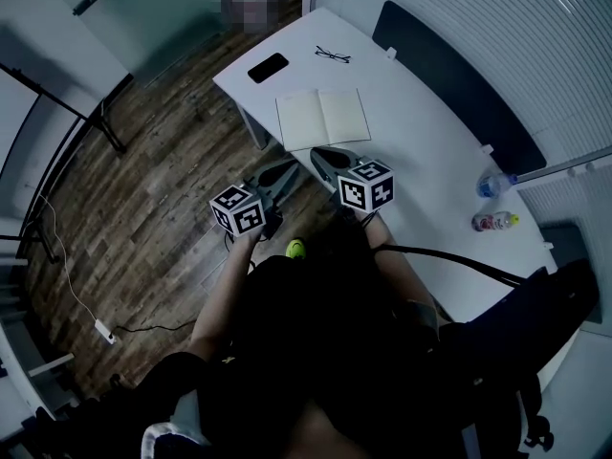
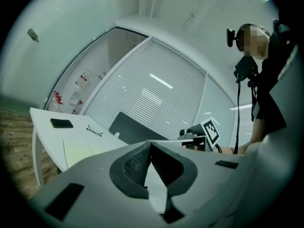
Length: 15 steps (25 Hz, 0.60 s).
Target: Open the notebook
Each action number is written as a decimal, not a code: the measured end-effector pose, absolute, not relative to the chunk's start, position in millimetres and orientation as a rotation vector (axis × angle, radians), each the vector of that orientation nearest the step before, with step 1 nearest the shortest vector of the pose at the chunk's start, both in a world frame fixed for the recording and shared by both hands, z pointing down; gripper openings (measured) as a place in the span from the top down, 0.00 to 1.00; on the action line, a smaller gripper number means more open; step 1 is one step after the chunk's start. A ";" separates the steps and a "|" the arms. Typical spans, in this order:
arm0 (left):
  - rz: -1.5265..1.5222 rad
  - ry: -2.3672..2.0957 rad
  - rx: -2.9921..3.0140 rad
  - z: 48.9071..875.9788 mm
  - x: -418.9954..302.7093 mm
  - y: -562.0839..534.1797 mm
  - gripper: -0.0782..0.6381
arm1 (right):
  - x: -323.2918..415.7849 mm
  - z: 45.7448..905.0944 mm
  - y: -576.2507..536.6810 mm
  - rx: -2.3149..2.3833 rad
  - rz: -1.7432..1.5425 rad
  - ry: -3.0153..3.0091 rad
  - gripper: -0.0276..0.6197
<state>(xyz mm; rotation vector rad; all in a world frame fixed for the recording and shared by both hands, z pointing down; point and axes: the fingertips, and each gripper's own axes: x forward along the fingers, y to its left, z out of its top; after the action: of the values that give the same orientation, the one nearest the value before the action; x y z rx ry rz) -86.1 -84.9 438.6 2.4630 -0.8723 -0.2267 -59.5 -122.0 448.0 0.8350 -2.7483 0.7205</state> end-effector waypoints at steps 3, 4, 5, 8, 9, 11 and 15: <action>-0.246 -0.921 2.448 429.8 -82.5 -80.2 0.89 | -52.8 439.1 -114.3 0.807 0.710 -2.765 0.94; -0.255 -0.936 2.439 427.4 -80.7 -76.8 0.89 | -50.4 436.2 -110.1 0.795 0.708 -2.769 0.94; -0.263 -0.947 2.432 425.9 -77.8 -72.0 0.89 | -47.4 433.7 -104.8 0.783 0.705 -2.774 0.94; -0.274 -0.962 2.425 425.4 -65.0 -61.3 0.89 | -36.2 429.4 -93.8 0.763 0.694 -2.788 0.94; -0.278 -0.967 2.423 424.9 -61.4 -58.3 0.89 | -33.6 428.7 -90.7 0.756 0.693 -2.791 0.94; -0.287 -0.979 2.420 423.6 -55.6 -49.5 0.89 | -30.3 428.3 -81.5 0.733 0.690 -2.797 0.94; -0.296 -0.993 2.426 419.9 -43.1 -36.0 0.89 | -18.5 424.7 -64.6 0.706 0.671 -2.809 0.94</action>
<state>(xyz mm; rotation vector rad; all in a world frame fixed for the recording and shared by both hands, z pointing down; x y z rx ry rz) -43.1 -36.0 419.9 2.4258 -0.9928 -0.2959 -18.5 -64.6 424.7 0.7062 -2.8085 0.6714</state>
